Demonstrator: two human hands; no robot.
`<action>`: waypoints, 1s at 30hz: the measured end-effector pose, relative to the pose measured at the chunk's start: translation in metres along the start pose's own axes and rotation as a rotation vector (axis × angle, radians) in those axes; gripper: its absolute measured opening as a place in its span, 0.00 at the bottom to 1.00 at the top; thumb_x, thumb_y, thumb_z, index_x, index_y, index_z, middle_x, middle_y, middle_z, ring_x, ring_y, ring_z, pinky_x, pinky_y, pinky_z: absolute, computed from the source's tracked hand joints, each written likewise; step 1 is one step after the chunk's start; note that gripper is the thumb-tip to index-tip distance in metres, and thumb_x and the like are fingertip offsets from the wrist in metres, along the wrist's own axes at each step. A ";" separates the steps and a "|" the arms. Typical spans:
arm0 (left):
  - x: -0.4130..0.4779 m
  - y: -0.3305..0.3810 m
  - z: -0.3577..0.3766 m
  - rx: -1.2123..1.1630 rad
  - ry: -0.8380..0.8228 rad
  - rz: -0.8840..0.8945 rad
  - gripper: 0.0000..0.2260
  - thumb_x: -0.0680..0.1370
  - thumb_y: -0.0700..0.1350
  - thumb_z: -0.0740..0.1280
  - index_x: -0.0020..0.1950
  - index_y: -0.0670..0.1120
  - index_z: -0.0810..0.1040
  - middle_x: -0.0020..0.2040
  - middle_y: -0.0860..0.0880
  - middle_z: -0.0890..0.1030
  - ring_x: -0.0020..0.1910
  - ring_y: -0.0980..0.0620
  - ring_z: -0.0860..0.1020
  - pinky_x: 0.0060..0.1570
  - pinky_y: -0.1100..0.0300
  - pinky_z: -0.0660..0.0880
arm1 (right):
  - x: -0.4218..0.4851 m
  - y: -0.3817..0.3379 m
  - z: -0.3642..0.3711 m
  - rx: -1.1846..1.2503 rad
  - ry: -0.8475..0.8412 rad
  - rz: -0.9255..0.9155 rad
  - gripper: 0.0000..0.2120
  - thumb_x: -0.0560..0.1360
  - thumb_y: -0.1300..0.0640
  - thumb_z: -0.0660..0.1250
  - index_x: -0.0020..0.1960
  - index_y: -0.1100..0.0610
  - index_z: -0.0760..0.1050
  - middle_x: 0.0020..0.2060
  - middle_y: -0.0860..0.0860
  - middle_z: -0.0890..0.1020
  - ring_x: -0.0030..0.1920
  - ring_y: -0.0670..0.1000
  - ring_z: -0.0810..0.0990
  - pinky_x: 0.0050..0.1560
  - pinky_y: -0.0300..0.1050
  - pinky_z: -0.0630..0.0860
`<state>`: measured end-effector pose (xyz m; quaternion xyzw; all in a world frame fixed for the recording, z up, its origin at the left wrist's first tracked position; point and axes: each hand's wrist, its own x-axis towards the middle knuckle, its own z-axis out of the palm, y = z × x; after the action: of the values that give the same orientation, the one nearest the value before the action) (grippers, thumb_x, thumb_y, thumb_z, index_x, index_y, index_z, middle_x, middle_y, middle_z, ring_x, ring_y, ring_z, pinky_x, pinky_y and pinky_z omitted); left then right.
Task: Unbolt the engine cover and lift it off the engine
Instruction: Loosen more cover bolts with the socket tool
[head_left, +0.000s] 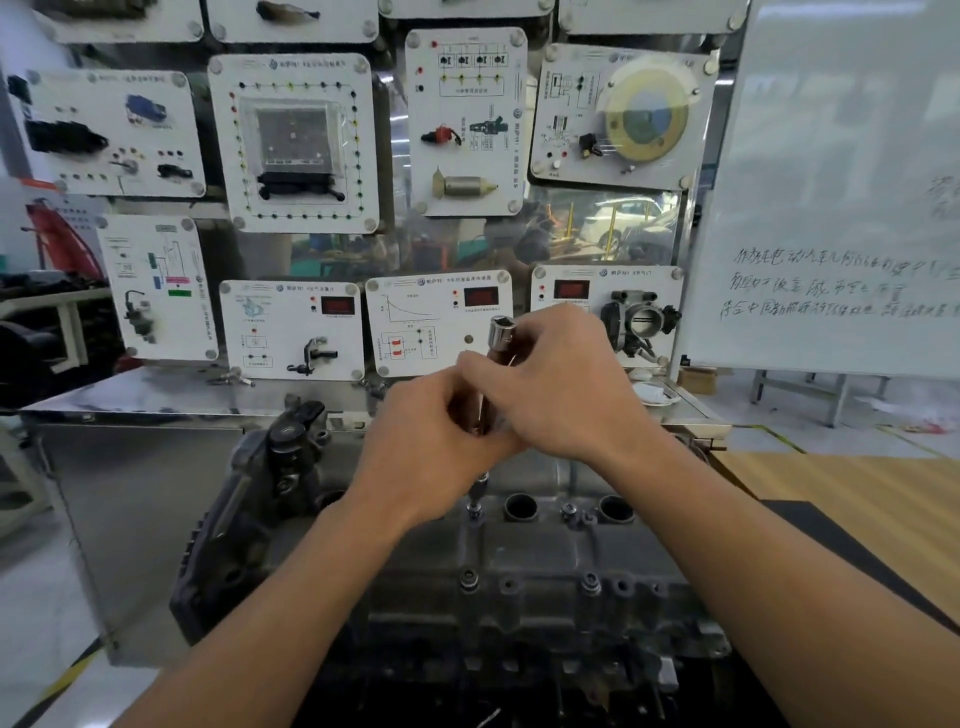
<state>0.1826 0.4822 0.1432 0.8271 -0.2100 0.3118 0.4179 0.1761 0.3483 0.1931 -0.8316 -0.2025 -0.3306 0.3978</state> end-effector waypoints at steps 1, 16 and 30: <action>-0.002 -0.001 -0.001 -0.071 -0.084 -0.025 0.16 0.65 0.62 0.73 0.45 0.54 0.77 0.38 0.51 0.81 0.35 0.53 0.79 0.36 0.52 0.79 | -0.001 0.002 -0.003 0.002 -0.001 0.008 0.20 0.69 0.53 0.73 0.25 0.58 0.68 0.21 0.54 0.76 0.21 0.47 0.70 0.23 0.42 0.69; -0.013 -0.012 -0.003 0.141 -0.315 -0.105 0.16 0.72 0.58 0.73 0.57 0.59 0.73 0.49 0.61 0.79 0.43 0.64 0.80 0.43 0.65 0.79 | -0.010 0.001 -0.031 0.114 -0.004 -0.027 0.10 0.78 0.55 0.69 0.40 0.58 0.79 0.30 0.49 0.80 0.29 0.43 0.75 0.30 0.36 0.73; -0.023 0.067 0.042 -0.205 -0.372 -0.030 0.07 0.80 0.47 0.67 0.54 0.59 0.81 0.44 0.58 0.85 0.45 0.62 0.82 0.44 0.68 0.77 | -0.044 0.043 -0.101 0.160 0.246 0.116 0.13 0.80 0.49 0.64 0.40 0.54 0.76 0.26 0.46 0.75 0.26 0.42 0.70 0.28 0.35 0.67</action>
<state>0.1400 0.4125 0.1458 0.8267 -0.3017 0.1242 0.4584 0.1314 0.2390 0.1862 -0.7608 -0.1296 -0.3892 0.5028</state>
